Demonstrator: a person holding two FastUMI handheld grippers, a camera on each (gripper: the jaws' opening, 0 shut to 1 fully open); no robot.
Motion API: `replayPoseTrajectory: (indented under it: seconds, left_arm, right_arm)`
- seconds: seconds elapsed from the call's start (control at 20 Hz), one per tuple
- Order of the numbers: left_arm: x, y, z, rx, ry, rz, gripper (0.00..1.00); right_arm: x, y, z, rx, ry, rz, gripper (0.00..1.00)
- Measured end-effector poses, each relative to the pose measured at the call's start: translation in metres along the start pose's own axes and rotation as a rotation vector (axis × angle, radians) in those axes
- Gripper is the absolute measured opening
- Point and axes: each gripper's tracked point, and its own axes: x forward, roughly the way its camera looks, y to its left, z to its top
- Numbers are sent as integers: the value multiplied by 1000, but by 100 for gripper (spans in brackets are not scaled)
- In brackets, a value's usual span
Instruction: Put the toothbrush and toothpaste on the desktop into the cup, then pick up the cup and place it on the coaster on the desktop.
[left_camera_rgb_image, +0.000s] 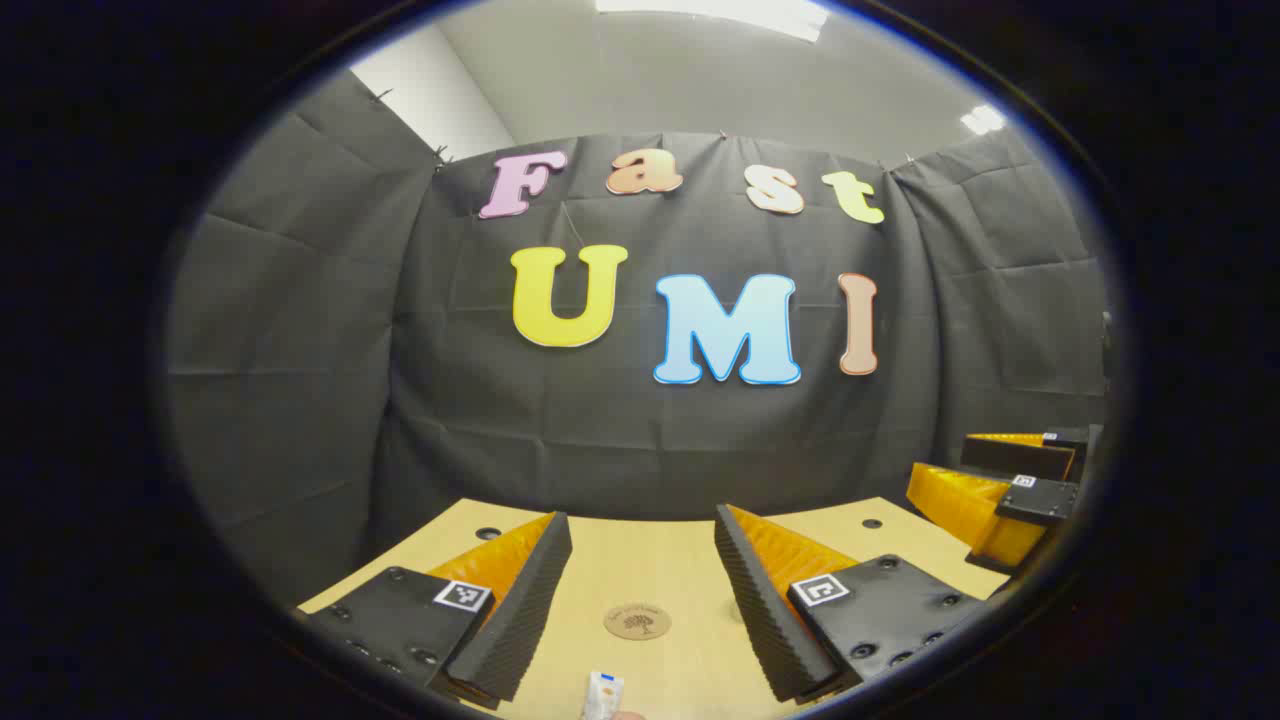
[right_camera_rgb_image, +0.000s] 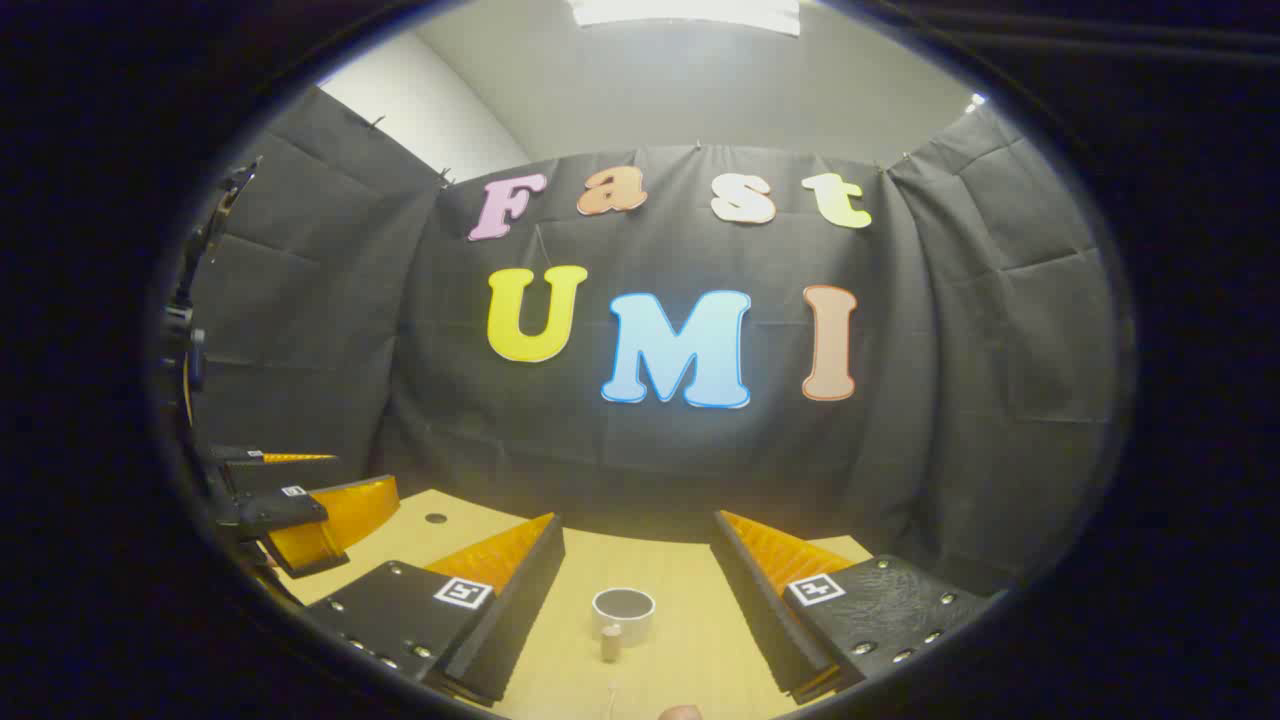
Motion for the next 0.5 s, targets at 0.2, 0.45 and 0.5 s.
replayPoseTrajectory:
  seconds: [0.2,0.45,0.5]
  left_arm:
    - [0,-2,10,30,-26,3,93]
    - [2,-8,16,31,-39,-3,93]
    - [2,-10,17,31,-41,-5,94]
  right_arm:
    - [3,-3,-4,7,10,3,92]
    - [3,-10,-5,13,16,-11,92]
    - [3,-11,-4,13,15,-12,92]
